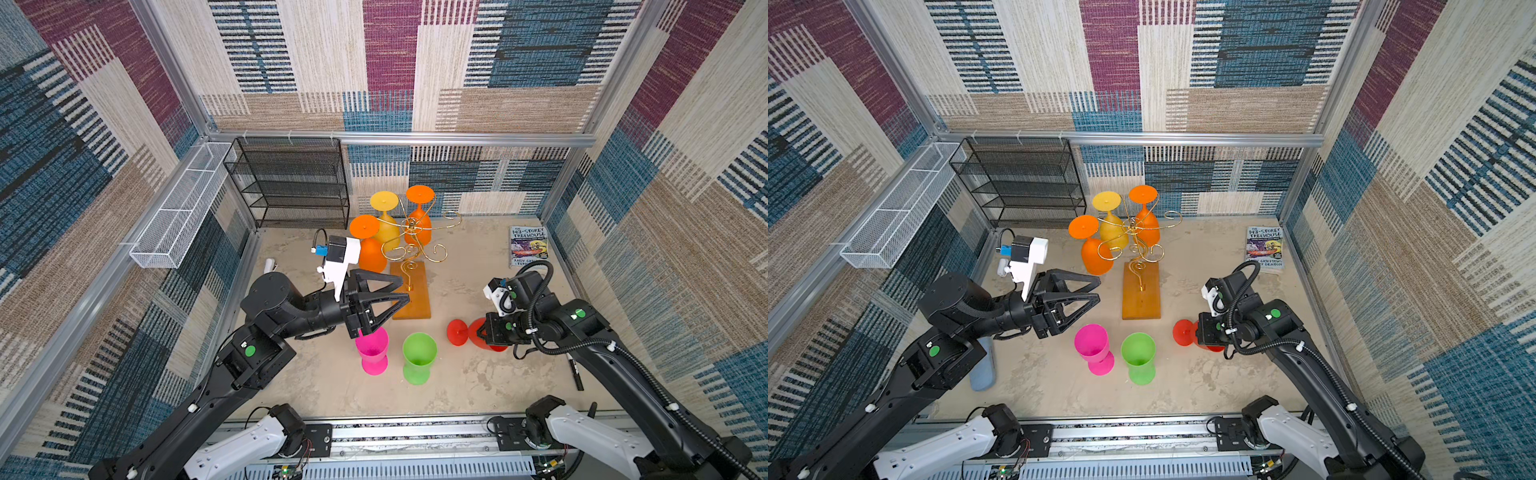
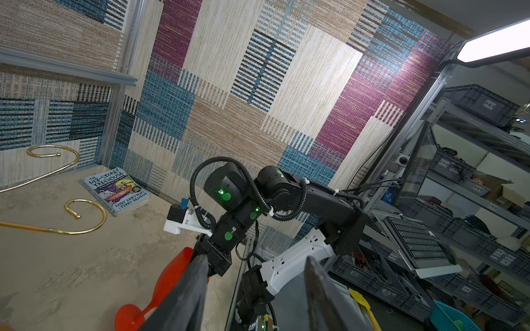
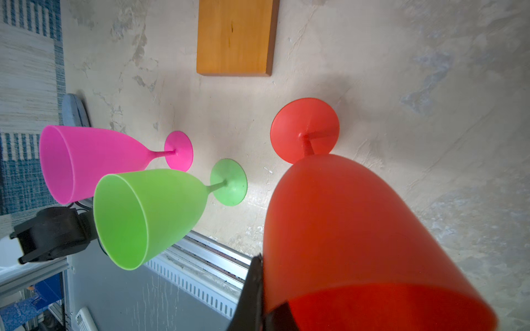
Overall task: Take the wine glass off the wine glass rack
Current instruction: Place the wine glass at the center of the table.
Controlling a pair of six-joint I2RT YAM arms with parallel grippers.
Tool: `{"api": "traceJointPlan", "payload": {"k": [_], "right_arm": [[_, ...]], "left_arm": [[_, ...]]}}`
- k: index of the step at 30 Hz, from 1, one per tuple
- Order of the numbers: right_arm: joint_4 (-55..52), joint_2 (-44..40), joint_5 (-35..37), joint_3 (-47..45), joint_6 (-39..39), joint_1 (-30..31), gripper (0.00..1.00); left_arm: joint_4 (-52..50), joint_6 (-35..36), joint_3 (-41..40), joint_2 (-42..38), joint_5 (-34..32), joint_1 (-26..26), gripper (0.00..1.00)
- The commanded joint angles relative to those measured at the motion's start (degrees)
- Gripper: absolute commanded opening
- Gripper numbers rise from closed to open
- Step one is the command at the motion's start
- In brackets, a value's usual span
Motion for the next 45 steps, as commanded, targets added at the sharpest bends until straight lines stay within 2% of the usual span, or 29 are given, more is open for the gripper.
{"api": "traceJointPlan", "payload": {"k": [1, 4, 7, 26, 45], "right_arm": [[0.24, 2.36, 3.97, 0.67, 3.26, 4.75, 0.00], [-0.69, 5.62, 6.41, 1.69, 3.76, 8.81, 0.00], [-1.36, 7.98, 8.60, 2.58, 3.25, 10.15, 0.00], [0.48, 13.91, 10.40, 2.78, 0.66, 11.04, 0.00], [-5.50, 19.92, 9.17, 9.40, -4.62, 11.04, 0.00]], "left_arm": [[0.41, 1.71, -0.05, -0.43, -0.24, 0.02, 0.56], [-0.14, 2.19, -0.05, -0.64, -0.24, 0.02, 0.57], [-0.20, 2.40, -0.40, -0.83, -0.16, 0.02, 0.57], [0.02, 2.10, -1.23, -0.19, 1.11, 0.11, 0.57], [0.72, 1.74, -2.11, -0.82, 2.15, 0.07, 0.57]]}}
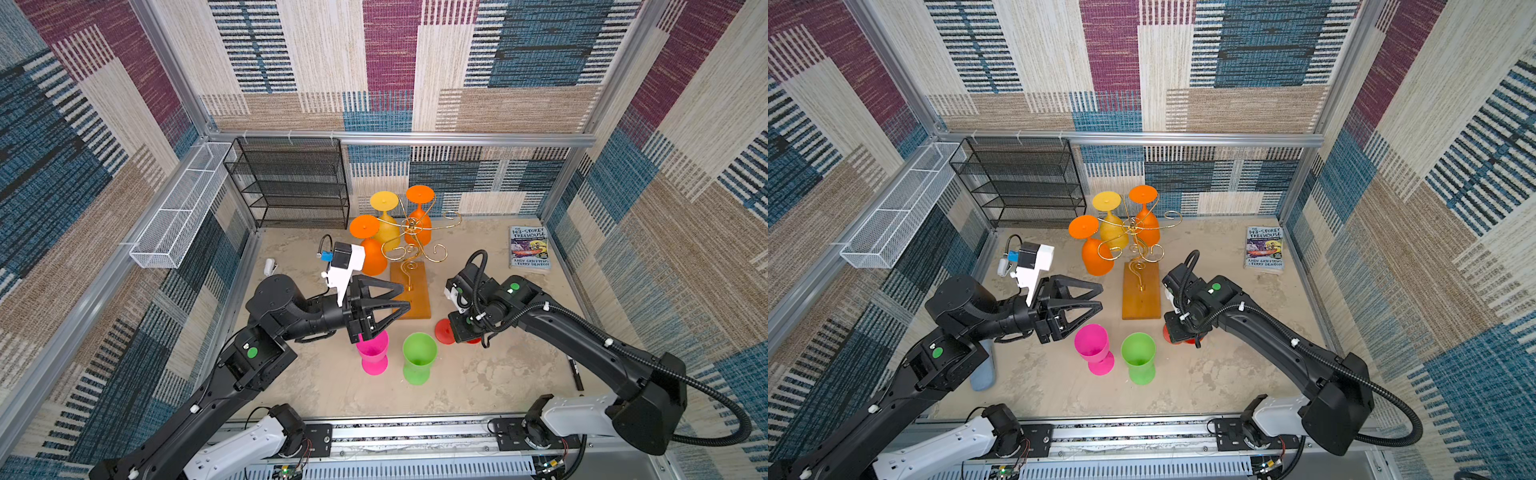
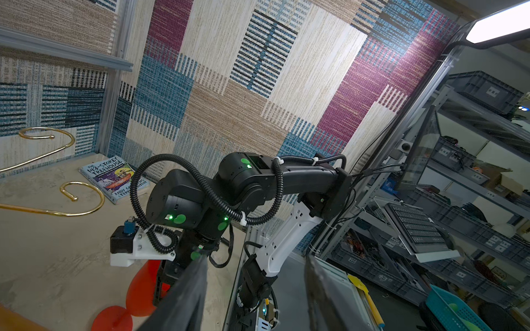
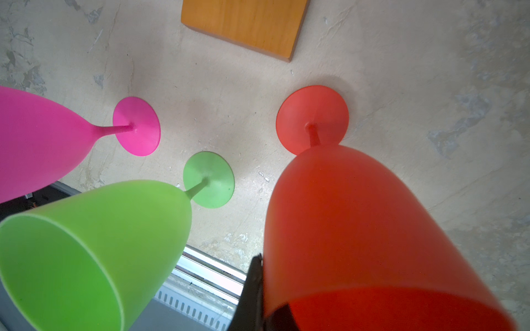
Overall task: Take the wine glass off the wine glass rack
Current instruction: Place the wine glass at the center of the table.
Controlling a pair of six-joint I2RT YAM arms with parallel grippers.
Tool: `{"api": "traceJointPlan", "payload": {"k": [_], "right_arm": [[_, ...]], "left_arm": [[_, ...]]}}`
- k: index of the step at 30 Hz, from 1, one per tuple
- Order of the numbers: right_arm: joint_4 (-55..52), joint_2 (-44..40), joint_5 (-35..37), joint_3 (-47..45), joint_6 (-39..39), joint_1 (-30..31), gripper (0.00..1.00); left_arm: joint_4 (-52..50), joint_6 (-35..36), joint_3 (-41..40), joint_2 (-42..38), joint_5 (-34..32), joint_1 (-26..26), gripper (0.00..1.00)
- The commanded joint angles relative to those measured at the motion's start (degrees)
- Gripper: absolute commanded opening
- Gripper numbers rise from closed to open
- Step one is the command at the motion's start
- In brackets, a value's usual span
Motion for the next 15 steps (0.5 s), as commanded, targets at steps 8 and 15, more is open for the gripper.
{"api": "traceJointPlan", "payload": {"k": [8, 15], "right_arm": [[-5.09, 2.36, 0.55, 2.09, -1.51, -0.02, 0.06], [-5.08, 2.92, 0.75, 2.92, -1.74, -0.02, 0.23]], "left_arm": [[1.74, 0.46, -0.65, -0.57, 0.99, 0.16, 0.57], [1.85, 0.15, -0.87, -0.63, 1.28, 0.13, 0.57]]}}
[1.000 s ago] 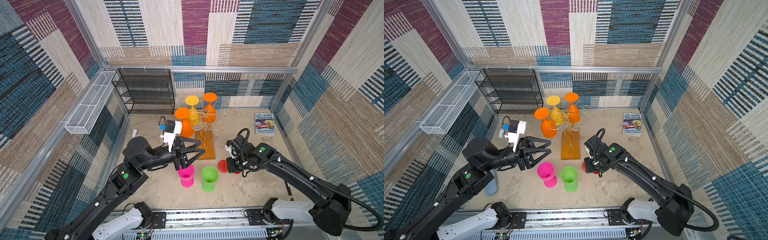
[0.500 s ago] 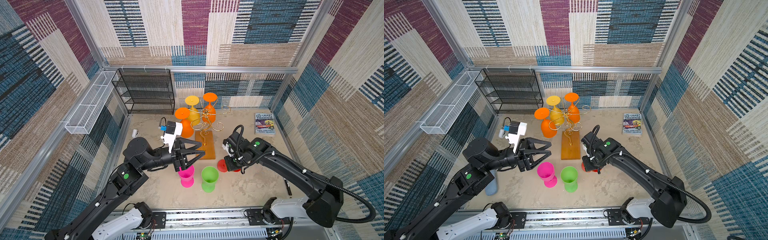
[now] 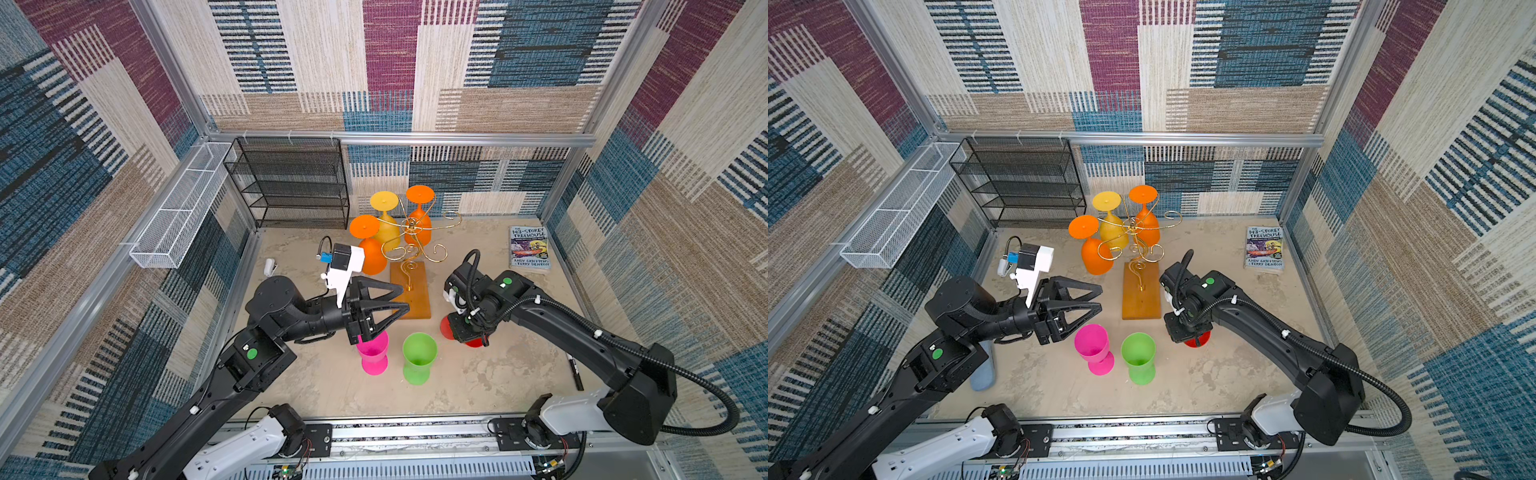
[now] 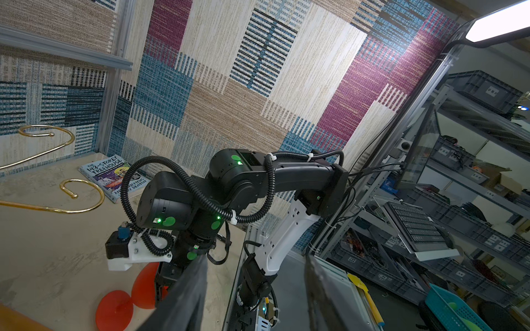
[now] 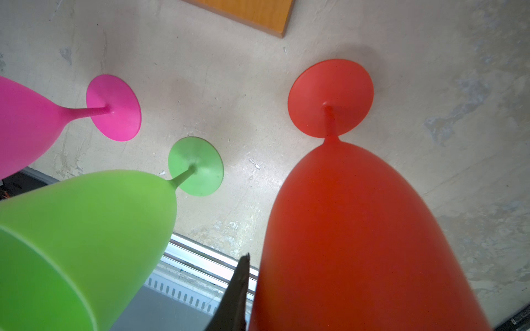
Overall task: Take the wine glass off the wine glass rack
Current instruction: Place the wine glass at the center of the table.
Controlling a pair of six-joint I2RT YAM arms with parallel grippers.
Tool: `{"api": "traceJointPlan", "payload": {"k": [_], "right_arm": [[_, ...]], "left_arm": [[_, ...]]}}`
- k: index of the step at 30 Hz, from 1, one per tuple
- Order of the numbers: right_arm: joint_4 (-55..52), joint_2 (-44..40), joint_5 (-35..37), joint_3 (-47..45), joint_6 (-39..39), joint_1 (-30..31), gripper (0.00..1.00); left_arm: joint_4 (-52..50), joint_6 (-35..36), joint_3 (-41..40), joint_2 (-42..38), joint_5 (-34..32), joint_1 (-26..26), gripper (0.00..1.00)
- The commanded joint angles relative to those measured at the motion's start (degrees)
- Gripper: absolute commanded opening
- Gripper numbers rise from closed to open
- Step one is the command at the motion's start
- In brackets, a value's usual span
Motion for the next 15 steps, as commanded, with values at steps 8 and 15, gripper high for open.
{"api": "traceJointPlan", "payload": {"k": [8, 15], "right_arm": [[-1.00, 0.18, 1.61, 2.44, -0.21, 0.04, 0.24], [-0.54, 0.47, 3.29, 3.78, -0.39, 0.04, 0.25]], "left_arm": [[2.64, -0.64, -0.48, -0.25, 1.37, 0.07, 0.57], [2.87, -0.97, -0.54, 0.00, 1.54, 0.07, 0.57]]}}
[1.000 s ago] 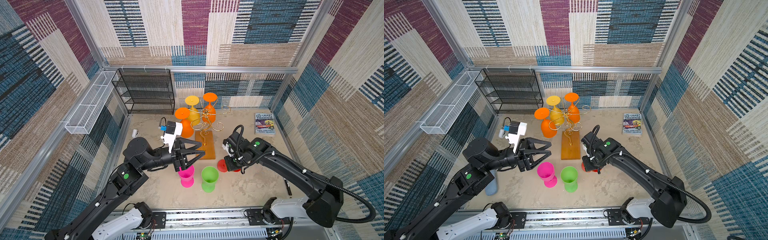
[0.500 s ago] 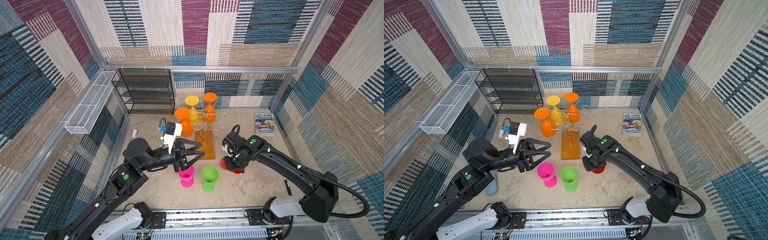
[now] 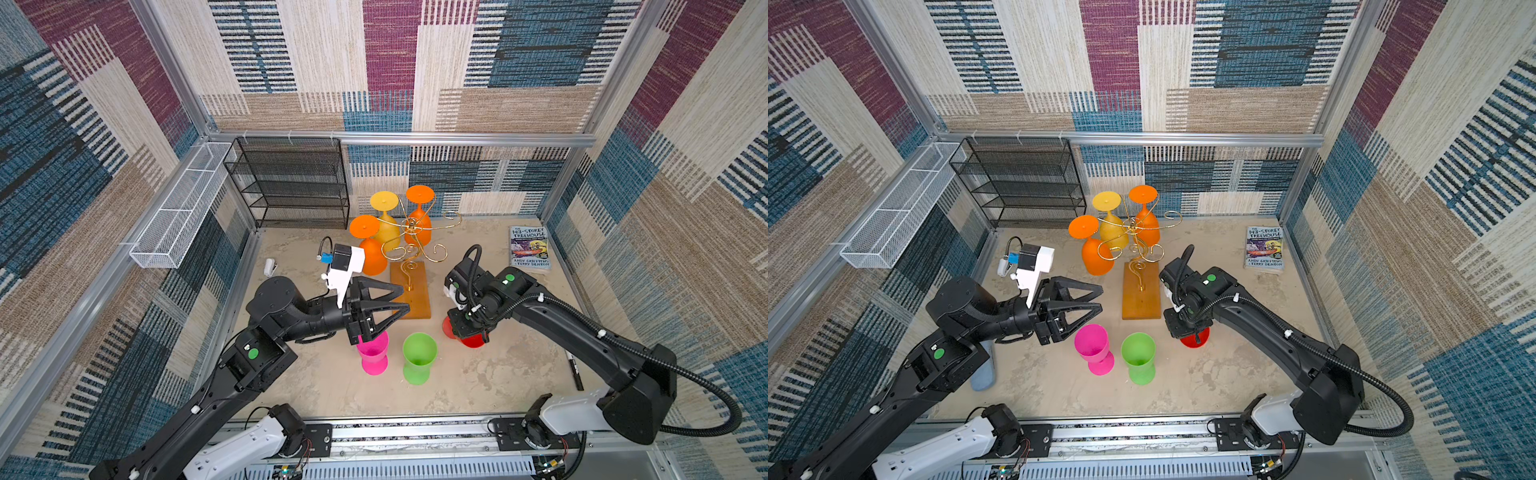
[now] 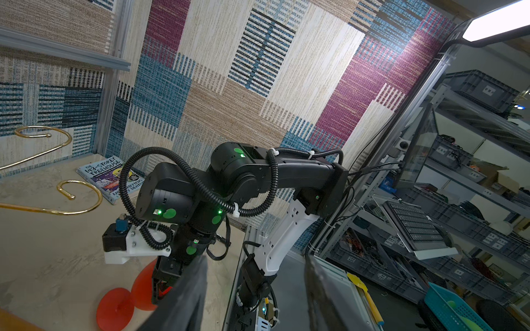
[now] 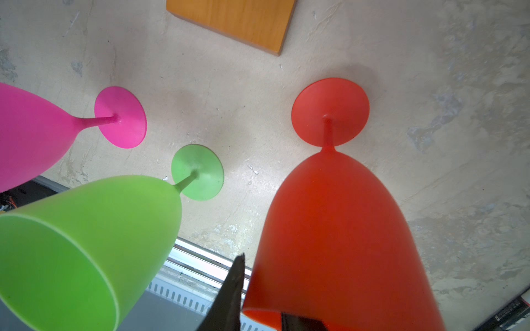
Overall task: Take the wine glass off the wine glass rack
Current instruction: Place the wine glass at the center of the table.
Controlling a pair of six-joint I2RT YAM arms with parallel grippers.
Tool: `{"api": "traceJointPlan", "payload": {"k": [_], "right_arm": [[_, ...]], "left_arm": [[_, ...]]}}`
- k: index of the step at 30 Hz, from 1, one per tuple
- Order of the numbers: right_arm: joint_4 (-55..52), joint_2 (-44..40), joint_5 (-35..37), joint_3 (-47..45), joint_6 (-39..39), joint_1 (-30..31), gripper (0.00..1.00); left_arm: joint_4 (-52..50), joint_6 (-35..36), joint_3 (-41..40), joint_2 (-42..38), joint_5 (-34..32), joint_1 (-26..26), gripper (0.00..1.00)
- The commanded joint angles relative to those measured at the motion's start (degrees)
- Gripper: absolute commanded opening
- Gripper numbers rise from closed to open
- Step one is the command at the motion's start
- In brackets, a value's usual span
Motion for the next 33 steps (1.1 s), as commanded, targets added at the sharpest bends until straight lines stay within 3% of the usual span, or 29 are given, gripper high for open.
{"api": "traceJointPlan", "payload": {"k": [1, 33], "right_arm": [[0.72, 0.19, 1.76, 0.88, -0.06, 0.02, 0.25], [2.40, -0.62, 7.94, 7.74, 0.66, 0.02, 0.30]], "left_arm": [[1.99, -0.76, -0.08, -0.07, 1.11, 0.07, 0.57], [0.89, -0.32, -0.74, -0.89, 0.34, 0.14, 0.57]]}}
